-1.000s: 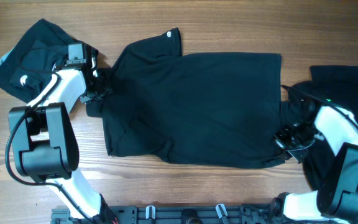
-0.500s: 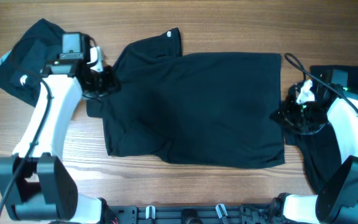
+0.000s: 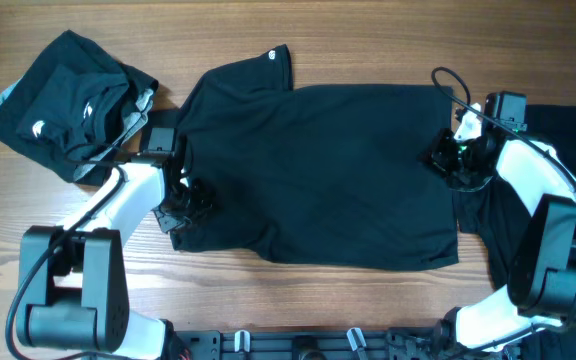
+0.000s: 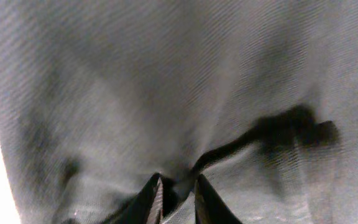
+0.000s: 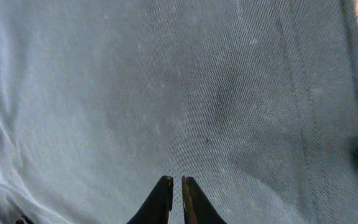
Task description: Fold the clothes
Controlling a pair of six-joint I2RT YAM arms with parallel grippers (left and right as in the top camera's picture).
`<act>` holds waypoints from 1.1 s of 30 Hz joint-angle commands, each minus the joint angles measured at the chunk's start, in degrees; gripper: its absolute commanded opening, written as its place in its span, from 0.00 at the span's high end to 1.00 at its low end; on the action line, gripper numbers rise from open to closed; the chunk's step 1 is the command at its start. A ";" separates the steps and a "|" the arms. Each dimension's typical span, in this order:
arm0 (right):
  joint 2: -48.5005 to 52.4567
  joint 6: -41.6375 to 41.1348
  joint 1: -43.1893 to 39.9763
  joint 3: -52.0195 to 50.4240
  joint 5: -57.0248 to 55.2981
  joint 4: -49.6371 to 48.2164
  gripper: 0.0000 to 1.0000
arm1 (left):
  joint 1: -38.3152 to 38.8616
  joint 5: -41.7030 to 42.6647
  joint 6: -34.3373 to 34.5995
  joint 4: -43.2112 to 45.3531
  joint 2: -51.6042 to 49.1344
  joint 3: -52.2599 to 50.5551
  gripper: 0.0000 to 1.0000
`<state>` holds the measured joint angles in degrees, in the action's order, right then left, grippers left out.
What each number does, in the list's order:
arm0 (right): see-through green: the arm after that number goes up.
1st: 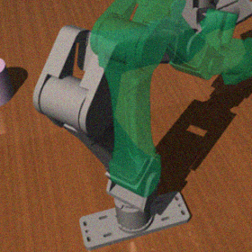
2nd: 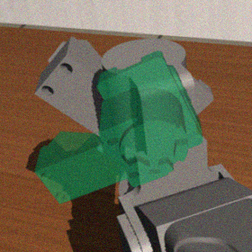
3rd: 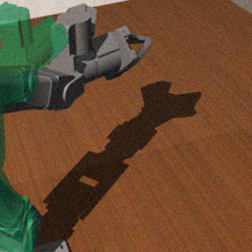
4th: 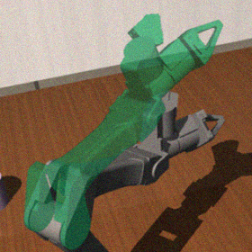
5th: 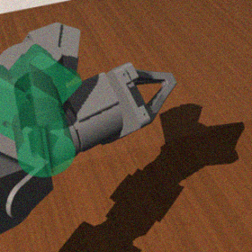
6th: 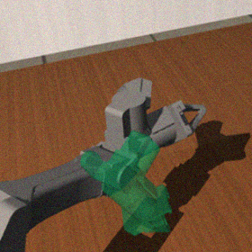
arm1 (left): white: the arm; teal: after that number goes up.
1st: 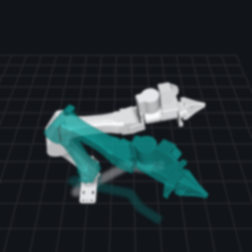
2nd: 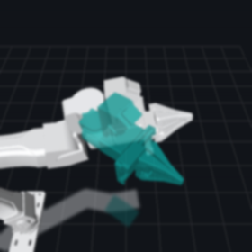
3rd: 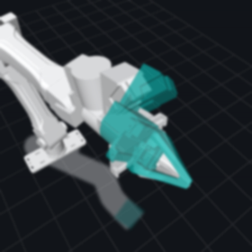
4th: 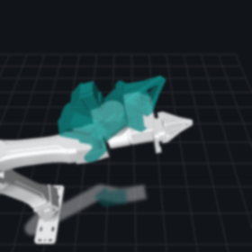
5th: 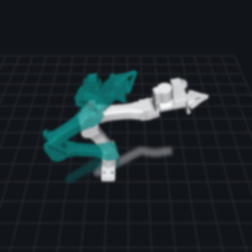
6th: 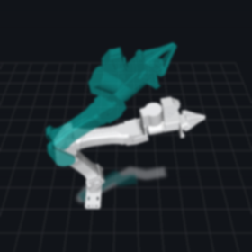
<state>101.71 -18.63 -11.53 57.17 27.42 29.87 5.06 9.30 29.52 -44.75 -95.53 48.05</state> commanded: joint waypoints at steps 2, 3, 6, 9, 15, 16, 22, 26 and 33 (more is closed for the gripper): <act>3.56 -2.71 0.37 0.46 -1.73 -3.61 0.81 | -1.49 -3.21 7.43 -6.71 -2.49 -5.07 0.89; 4.24 -2.78 0.37 0.46 -1.70 -4.72 0.80 | -3.04 -3.19 7.41 -8.07 -1.84 -5.07 0.89; 7.08 -4.09 0.44 0.46 -2.82 -6.71 0.79 | -6.29 -2.89 6.54 -9.79 -0.02 -5.07 0.88; 9.31 -10.08 0.42 0.46 -12.68 -3.96 0.85 | -6.73 -1.29 5.20 -8.81 1.20 -4.74 0.79; 7.45 -13.60 0.42 6.71 -29.86 10.54 0.95 | -6.73 1.38 -4.26 -7.98 2.62 5.75 0.70; 6.80 -12.96 0.42 7.93 -29.99 11.96 0.95 | -6.73 1.38 -5.68 -7.87 2.75 7.87 0.69; -0.39 -4.31 0.44 13.77 -18.18 14.80 0.72 | -6.60 5.46 -14.38 9.75 2.36 15.72 0.56; -4.24 -2.38 0.44 13.77 -11.61 15.41 0.69 | -3.89 8.50 -20.92 25.81 -1.70 15.72 0.59; -4.44 -2.34 1.99 13.66 -7.41 17.84 0.71 | -0.07 12.46 -23.74 53.57 -18.16 15.72 0.64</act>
<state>98.00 -22.15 -10.74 69.97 18.06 47.44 4.49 18.02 7.75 2.31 -108.18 63.66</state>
